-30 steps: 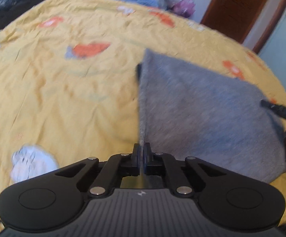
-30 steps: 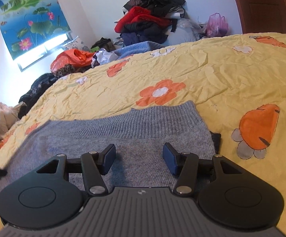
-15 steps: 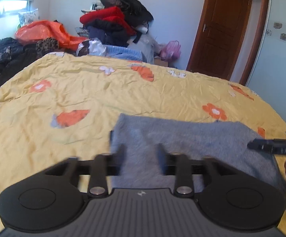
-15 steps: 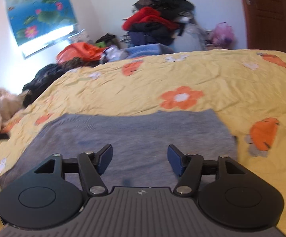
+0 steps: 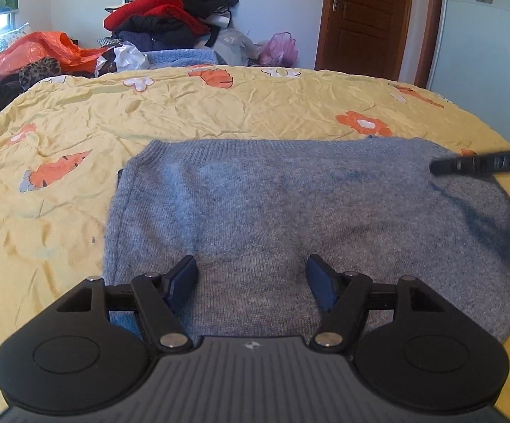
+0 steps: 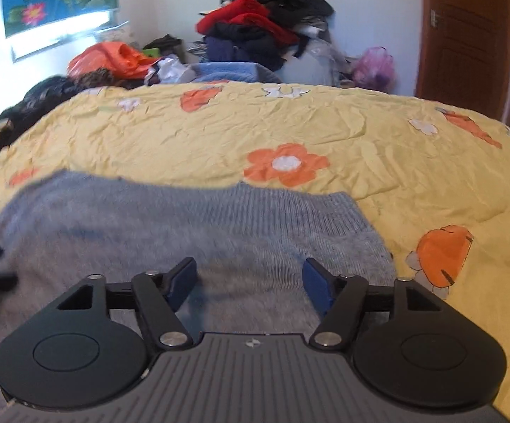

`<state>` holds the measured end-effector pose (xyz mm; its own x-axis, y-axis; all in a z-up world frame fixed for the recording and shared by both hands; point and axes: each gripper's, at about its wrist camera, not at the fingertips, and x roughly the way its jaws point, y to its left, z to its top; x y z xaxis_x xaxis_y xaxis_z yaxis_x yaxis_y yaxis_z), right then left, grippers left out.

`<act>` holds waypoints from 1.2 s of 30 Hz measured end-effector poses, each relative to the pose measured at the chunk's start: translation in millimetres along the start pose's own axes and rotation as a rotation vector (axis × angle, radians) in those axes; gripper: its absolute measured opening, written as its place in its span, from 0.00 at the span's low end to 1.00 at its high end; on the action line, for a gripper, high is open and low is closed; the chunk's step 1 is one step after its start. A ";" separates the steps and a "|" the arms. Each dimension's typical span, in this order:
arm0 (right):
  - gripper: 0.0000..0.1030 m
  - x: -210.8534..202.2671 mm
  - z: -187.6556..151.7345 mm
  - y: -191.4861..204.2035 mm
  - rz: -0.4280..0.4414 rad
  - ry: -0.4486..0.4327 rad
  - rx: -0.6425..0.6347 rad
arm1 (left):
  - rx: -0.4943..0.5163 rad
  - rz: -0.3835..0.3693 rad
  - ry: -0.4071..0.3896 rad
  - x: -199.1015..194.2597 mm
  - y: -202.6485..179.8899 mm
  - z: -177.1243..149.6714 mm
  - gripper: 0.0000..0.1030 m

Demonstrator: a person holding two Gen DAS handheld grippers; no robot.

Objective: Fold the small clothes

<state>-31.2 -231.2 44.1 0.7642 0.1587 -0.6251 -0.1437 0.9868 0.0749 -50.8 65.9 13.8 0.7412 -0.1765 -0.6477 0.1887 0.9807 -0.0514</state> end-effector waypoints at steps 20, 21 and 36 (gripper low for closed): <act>0.88 75.4 22.2 119.3 0.253 0.113 -0.205 | -0.021 -0.017 -0.028 -4.0 4.7 -3.3 0.67; 0.85 67.6 23.1 116.1 0.252 0.100 -0.176 | -0.037 -0.013 -0.032 -7.3 5.6 -3.3 0.67; 0.98 31.4 -20.6 115.1 0.296 -0.003 -0.217 | -0.601 0.060 -0.104 -115.4 64.1 -51.4 0.68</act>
<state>-36.7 -113.3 17.1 0.6712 0.4370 -0.5988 -0.4886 0.8683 0.0859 -157.3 153.5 46.2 0.8038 -0.0967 -0.5870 -0.2298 0.8596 -0.4563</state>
